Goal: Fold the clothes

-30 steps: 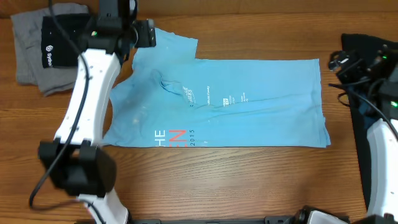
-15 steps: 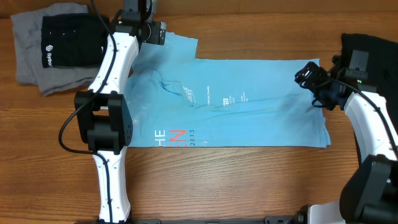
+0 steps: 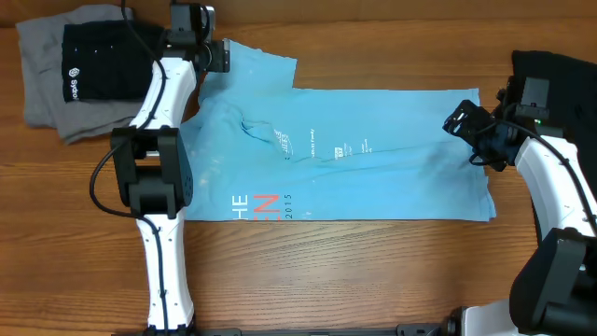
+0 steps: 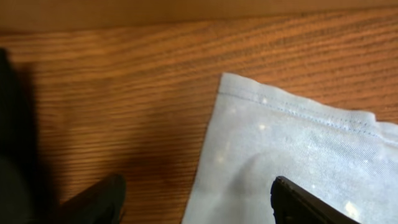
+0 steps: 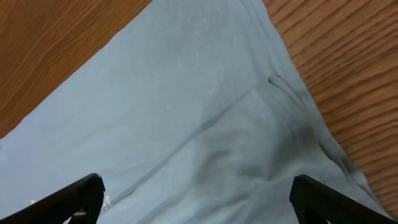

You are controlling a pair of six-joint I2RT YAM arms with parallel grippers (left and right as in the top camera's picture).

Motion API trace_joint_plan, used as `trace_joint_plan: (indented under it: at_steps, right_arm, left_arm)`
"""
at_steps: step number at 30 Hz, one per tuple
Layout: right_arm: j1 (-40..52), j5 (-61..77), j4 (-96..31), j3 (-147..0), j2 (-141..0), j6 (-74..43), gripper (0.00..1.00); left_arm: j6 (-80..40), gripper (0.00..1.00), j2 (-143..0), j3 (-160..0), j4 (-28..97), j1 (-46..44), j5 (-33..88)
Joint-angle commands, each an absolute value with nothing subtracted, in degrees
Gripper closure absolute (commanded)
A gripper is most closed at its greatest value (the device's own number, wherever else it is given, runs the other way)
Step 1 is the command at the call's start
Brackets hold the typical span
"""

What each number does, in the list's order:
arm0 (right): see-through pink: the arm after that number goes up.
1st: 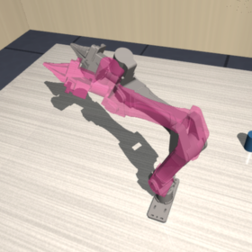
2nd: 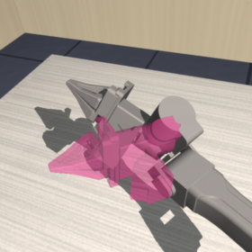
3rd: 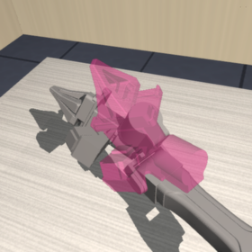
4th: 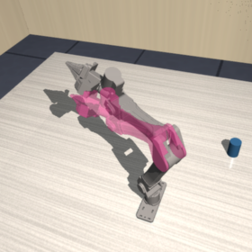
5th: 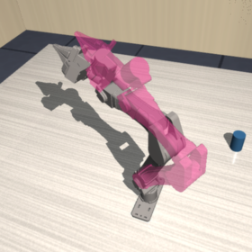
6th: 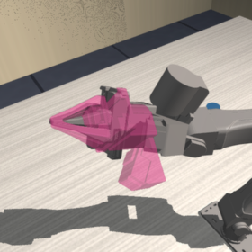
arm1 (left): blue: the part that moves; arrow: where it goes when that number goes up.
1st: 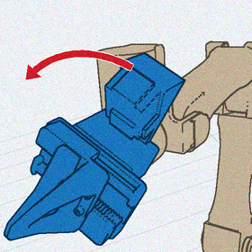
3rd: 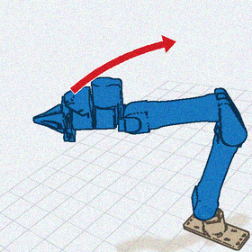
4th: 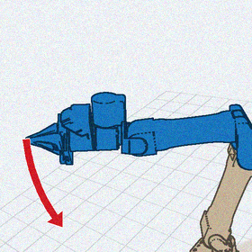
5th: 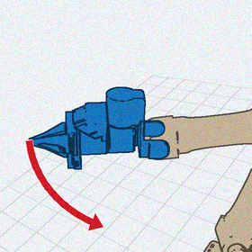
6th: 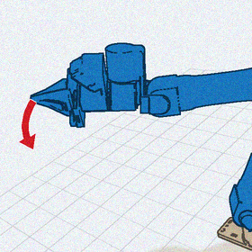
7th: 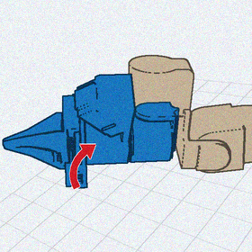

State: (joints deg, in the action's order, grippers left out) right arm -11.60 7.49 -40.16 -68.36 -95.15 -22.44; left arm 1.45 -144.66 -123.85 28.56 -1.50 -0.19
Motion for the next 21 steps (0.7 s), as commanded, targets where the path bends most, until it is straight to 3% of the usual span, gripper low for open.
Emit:
trace_joint_plan:
  at_steps: [1,14,17,21]
  right_arm:
    - [-11.51,6.04,-40.42,-69.38,-95.22,-22.06,0.0]
    - [-11.51,6.02,-40.8,-69.38,-95.22,-22.04,0.0]
    - [-11.53,5.98,-40.58,-69.38,-95.22,-22.06,0.0]
    - [-11.51,5.72,-38.54,-69.41,-95.22,-18.98,0.0]
  left_arm:
    - [0.64,0.24,-147.55,-125.4,27.27,-1.93,2.2]
    - [0.67,0.27,-150.65,-125.4,25.8,-1.93,4.14]
    - [0.67,0.43,-150.67,-125.32,25.85,-1.93,4.12]
    - [0.6,0.82,-150.67,-125.32,25.85,-1.93,4.12]
